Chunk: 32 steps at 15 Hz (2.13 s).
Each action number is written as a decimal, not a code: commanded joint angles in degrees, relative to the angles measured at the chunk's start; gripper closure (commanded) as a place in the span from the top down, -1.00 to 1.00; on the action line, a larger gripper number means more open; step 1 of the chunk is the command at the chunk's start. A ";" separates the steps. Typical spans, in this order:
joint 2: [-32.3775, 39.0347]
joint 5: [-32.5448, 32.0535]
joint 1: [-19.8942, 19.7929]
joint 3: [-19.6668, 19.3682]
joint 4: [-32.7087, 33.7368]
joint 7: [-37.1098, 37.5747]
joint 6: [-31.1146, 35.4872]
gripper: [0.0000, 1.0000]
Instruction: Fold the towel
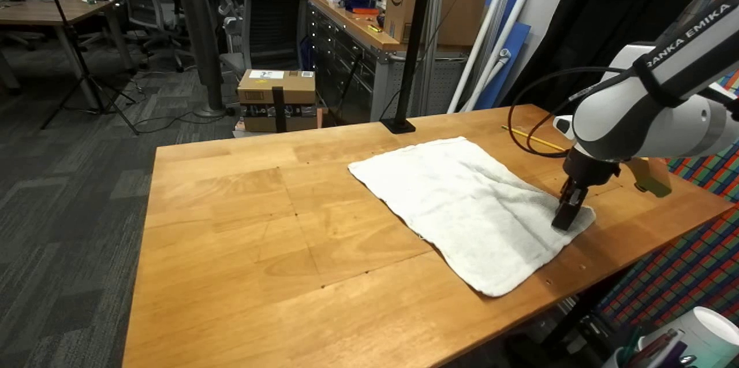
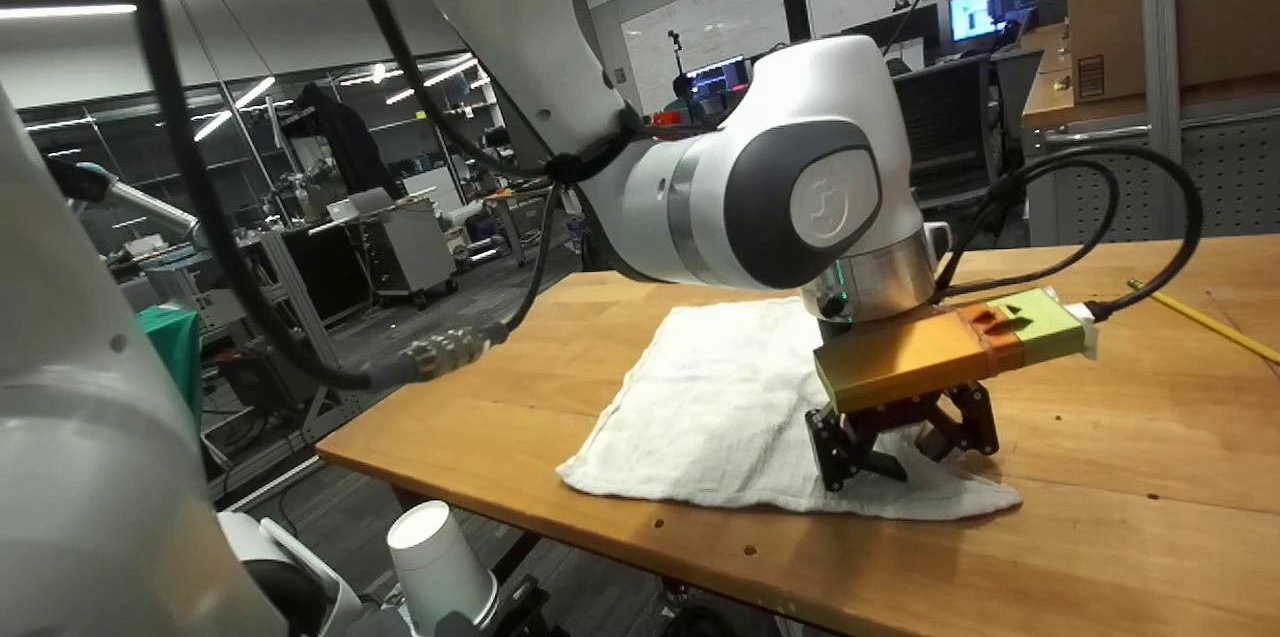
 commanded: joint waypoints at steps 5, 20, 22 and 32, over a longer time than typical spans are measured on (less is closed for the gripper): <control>-1.76 -8.21 2.83 6.40 -1.08 11.27 2.23 -0.91; -1.02 -7.10 11.48 17.25 0.64 14.83 5.70 -0.95; -0.70 -7.87 11.77 17.50 1.45 15.52 6.59 -0.95; -2.64 -10.58 12.37 17.81 10.04 17.26 4.02 -0.95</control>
